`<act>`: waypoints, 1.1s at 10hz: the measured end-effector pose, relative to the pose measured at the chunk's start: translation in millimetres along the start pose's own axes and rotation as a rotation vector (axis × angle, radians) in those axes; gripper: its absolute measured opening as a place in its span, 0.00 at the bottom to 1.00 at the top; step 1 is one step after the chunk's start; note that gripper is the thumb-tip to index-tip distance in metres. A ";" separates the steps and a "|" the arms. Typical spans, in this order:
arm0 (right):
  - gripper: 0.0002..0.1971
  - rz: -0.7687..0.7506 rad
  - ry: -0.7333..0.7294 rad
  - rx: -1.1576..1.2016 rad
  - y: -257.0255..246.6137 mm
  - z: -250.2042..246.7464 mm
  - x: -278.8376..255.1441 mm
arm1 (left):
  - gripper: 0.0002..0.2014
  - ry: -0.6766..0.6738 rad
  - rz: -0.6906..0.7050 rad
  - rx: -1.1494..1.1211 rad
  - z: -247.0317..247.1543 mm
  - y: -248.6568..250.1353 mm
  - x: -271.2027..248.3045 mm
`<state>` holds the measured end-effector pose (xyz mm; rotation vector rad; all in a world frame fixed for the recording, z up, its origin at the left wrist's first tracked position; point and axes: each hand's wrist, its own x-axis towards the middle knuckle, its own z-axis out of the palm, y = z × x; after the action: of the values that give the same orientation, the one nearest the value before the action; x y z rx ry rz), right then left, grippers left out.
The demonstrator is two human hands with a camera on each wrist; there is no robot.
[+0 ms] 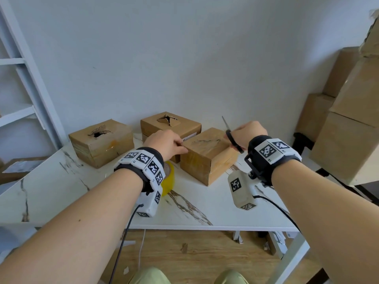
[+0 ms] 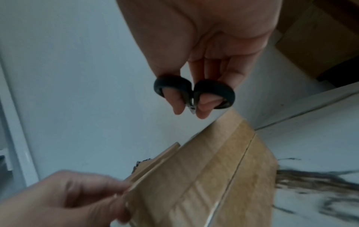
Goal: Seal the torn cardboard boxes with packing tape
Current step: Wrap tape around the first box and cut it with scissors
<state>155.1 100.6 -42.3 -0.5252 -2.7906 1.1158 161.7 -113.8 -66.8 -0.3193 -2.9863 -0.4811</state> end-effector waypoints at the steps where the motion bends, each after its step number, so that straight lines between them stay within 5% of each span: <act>1: 0.12 0.049 0.059 -0.047 16.5 -9.9 11.4 | 0.11 -0.030 -0.011 0.099 3.6 -0.5 1.1; 3: 0.14 0.142 -0.014 -0.275 55.7 -6.1 24.3 | 0.04 0.141 0.012 0.096 -9.6 16.2 3.7; 4: 0.11 0.156 -0.117 -0.355 59.8 3.5 24.0 | 0.04 0.082 -0.025 -0.059 -12.4 26.8 7.5; 5: 0.09 0.128 -0.052 -0.291 54.7 5.1 23.2 | 0.07 -0.024 -0.089 -0.130 -5.0 30.8 11.3; 6: 0.09 -0.002 0.051 -0.172 36.7 -1.0 25.1 | 0.10 0.006 -0.130 -0.115 -0.1 28.5 15.7; 7: 0.25 -0.131 -0.100 -0.053 16.2 1.3 22.8 | 0.11 -0.014 -0.168 -0.115 1.3 29.8 17.4; 8: 0.36 -0.146 -0.195 -0.228 6.1 13.0 18.4 | 0.11 -0.017 -0.207 -0.114 2.2 35.6 18.7; 9: 0.48 -0.053 -0.134 -0.315 2.3 21.7 17.5 | 0.17 -0.098 -0.198 -0.156 7.7 52.2 17.1; 10: 0.49 -0.005 -0.097 -0.371 3.3 24.2 22.7 | 0.19 -0.107 -0.211 -0.140 19.3 63.0 18.2; 11: 0.32 -0.040 -0.082 -0.354 5.5 18.9 27.7 | 0.19 -0.121 -0.222 -0.115 21.6 63.5 21.0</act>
<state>126.7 101.6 -61.0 -0.4571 -3.0725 0.6493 153.9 -44.0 -65.4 -0.0250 -3.1351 -0.6796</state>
